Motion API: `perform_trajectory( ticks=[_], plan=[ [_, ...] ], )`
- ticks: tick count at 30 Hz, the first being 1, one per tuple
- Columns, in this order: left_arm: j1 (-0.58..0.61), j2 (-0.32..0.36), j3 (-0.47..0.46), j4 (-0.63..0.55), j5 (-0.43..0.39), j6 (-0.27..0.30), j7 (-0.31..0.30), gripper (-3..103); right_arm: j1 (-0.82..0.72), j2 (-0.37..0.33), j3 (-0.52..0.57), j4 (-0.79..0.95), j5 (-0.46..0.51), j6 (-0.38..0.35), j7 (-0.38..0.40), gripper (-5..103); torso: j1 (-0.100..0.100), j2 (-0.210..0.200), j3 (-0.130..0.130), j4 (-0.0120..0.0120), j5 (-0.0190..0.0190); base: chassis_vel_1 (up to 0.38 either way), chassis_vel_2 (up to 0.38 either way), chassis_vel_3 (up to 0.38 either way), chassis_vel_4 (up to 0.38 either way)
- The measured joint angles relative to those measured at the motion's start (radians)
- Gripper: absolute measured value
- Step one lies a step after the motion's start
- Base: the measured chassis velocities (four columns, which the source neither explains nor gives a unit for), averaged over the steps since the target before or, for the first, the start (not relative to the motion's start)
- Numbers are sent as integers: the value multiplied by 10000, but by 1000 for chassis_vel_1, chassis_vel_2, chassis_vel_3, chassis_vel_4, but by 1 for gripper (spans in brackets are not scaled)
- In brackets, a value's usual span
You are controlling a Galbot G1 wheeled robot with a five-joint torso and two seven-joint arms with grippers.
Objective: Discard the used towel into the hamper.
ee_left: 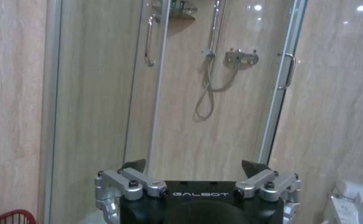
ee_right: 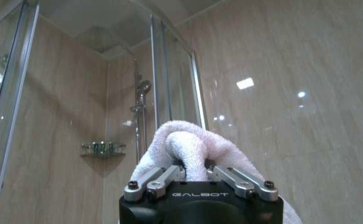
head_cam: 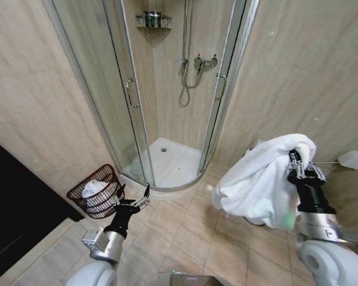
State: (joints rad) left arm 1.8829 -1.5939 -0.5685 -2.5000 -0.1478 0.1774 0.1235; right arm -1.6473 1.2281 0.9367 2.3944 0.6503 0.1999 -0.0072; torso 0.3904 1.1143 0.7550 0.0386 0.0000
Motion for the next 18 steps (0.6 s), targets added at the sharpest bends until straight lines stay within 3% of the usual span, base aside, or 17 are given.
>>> perform_trajectory(
  ticks=[18],
  plan=[
    [0, 0, 0, 0, 0, 0, 0, 100, -84, 42, 35, 22, -39, 58, 27, 13, 479, 1064, 582, 0, 0, 0, 0, 0, 0]
  ],
)
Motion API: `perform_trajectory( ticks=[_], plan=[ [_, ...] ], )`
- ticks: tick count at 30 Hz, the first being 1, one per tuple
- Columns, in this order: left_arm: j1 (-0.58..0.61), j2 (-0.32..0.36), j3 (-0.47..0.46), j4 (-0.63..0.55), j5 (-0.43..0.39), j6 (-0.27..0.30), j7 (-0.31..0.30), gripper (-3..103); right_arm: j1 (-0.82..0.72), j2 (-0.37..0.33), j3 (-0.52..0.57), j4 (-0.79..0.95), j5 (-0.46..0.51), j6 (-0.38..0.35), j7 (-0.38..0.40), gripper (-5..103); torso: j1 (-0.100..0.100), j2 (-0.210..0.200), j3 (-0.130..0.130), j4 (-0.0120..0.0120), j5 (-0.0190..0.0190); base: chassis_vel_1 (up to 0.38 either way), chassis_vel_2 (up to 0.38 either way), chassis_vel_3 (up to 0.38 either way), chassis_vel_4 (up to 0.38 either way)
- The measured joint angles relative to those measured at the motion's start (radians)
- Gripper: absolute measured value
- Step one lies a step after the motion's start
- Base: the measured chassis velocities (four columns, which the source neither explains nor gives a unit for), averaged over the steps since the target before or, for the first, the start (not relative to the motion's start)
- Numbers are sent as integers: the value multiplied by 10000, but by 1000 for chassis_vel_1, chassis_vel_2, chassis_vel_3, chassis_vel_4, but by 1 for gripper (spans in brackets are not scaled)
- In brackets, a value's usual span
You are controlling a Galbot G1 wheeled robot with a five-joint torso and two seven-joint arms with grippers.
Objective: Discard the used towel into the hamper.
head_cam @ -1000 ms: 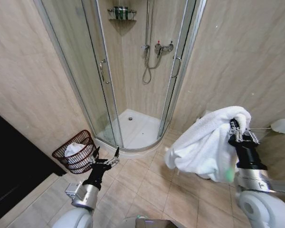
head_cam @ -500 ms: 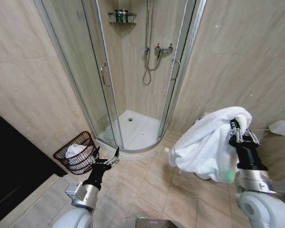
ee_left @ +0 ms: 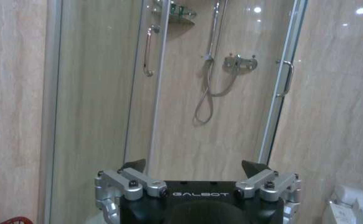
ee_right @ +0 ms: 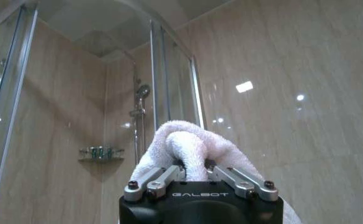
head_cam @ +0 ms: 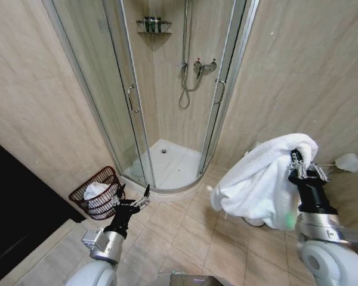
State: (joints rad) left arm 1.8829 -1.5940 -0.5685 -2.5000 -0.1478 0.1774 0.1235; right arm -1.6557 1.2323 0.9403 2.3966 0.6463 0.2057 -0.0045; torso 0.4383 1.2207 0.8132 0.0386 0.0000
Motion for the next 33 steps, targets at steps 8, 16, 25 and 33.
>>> perform_trajectory(
  ticks=[8, 16, 25, 33],
  plan=[
    [0, 0, 0, 0, 0, 0, 0, 100, 35, -32, -17, -34, -14, 0, -6, 13, 187, 421, 235, 0, 0, 0, 0, 0, 0],
    [0, 0, 0, 0, 0, 0, 0, 100, 58, -28, -17, -52, -4, 0, -5, 13, 388, 849, 463, 0, 0, 0, 0, 0, 0],
    [0, 0, 0, 0, 0, 0, 0, 100, 54, -49, 1, -61, 4, 0, 19, 13, 592, 1297, 705, 0, 0, 0, 0, 0, 0],
    [0, 0, 0, 0, 0, 0, 0, 100, 43, -48, 7, -62, 7, 12, 21, 13, 827, 1808, 979, 0, 0, 0, 0, 0, 0]
  ],
)
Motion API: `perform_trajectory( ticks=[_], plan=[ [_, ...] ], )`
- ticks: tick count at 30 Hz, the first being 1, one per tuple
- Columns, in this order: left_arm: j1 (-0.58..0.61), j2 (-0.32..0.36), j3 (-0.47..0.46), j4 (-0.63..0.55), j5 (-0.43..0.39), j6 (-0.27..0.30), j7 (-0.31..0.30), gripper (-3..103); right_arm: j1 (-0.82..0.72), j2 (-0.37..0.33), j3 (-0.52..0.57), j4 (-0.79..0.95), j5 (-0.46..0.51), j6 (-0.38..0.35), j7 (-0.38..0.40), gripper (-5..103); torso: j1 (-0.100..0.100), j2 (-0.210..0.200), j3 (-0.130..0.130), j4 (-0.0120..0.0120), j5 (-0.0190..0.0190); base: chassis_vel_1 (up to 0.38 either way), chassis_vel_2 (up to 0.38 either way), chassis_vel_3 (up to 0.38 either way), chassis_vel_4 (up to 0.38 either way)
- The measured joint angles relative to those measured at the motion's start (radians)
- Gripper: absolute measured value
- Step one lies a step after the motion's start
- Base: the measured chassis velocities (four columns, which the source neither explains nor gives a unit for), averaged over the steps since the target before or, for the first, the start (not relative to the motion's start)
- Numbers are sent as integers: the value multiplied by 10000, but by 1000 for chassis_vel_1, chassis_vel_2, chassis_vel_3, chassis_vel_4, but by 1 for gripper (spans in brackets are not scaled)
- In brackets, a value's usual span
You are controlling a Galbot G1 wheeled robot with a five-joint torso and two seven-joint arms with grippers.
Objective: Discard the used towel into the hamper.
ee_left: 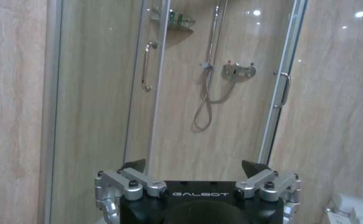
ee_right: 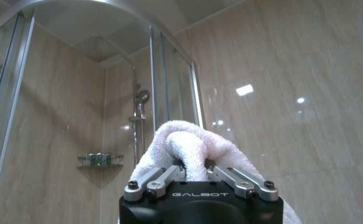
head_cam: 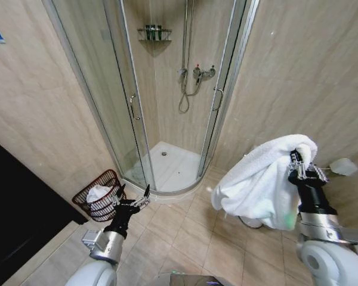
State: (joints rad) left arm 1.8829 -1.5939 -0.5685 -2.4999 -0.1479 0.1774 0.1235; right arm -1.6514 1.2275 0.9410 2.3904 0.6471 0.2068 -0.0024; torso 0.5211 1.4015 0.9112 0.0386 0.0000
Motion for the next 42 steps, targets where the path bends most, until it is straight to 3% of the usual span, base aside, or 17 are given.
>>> perform_trajectory(
  ticks=[15, 42],
  plan=[
    [0, 0, 0, 0, 0, 0, 0, 100, -28, 24, 12, -11, 3, 63, -2, 13, 363, 790, 427, 0, -1, 0, 0, 0, 0],
    [0, 0, 0, 0, 0, 0, 0, 100, -184, 62, -5, 44, 23, 175, -22, 13, 329, 716, 389, 0, 0, 0, 0, 0, 0]
  ],
)
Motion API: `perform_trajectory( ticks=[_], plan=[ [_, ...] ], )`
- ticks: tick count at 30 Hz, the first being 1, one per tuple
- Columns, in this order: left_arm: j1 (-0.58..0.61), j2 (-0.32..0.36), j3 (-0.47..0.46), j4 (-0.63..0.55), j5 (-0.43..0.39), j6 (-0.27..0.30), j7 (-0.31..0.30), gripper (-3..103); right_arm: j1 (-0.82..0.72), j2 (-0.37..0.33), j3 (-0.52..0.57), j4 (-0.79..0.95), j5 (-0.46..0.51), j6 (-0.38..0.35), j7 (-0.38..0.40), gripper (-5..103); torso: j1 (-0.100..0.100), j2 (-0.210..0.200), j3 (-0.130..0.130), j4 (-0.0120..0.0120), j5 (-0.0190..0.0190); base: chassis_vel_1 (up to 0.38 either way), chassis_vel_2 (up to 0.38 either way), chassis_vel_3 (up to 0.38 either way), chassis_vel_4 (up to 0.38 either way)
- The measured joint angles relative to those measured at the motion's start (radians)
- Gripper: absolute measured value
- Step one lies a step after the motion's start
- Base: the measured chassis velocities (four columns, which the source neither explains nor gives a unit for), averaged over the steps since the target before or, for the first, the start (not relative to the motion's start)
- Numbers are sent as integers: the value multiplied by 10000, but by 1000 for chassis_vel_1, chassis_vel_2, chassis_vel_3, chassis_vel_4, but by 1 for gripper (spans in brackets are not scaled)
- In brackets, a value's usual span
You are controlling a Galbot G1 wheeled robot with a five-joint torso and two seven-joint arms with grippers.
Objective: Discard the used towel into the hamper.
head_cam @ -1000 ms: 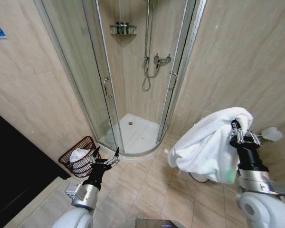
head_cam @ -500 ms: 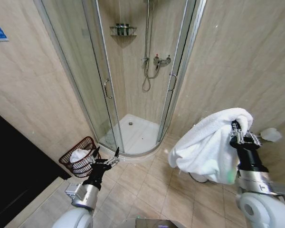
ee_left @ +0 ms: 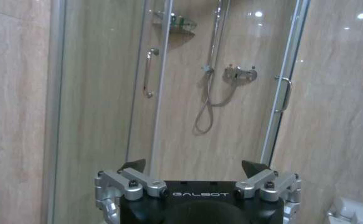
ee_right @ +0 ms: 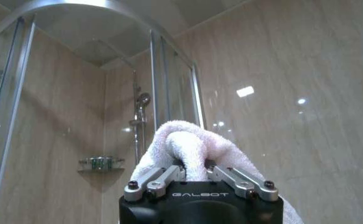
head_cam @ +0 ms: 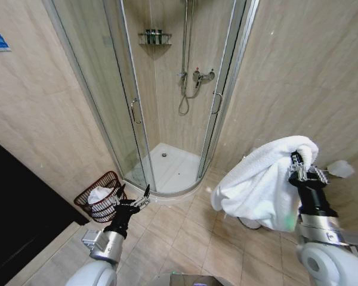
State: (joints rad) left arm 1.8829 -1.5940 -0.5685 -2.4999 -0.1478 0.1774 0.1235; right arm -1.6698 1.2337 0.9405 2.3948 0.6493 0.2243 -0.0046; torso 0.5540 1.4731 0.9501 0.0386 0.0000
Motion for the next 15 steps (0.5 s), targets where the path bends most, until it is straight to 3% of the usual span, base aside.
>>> perform_trajectory(
  ticks=[15],
  plan=[
    [0, 0, 0, 0, 0, 0, 0, 100, 35, -45, 11, -9, 2, 33, 19, 13, -17, -40, -21, 0, 0, 58, 56, 59, 64]
  ],
)
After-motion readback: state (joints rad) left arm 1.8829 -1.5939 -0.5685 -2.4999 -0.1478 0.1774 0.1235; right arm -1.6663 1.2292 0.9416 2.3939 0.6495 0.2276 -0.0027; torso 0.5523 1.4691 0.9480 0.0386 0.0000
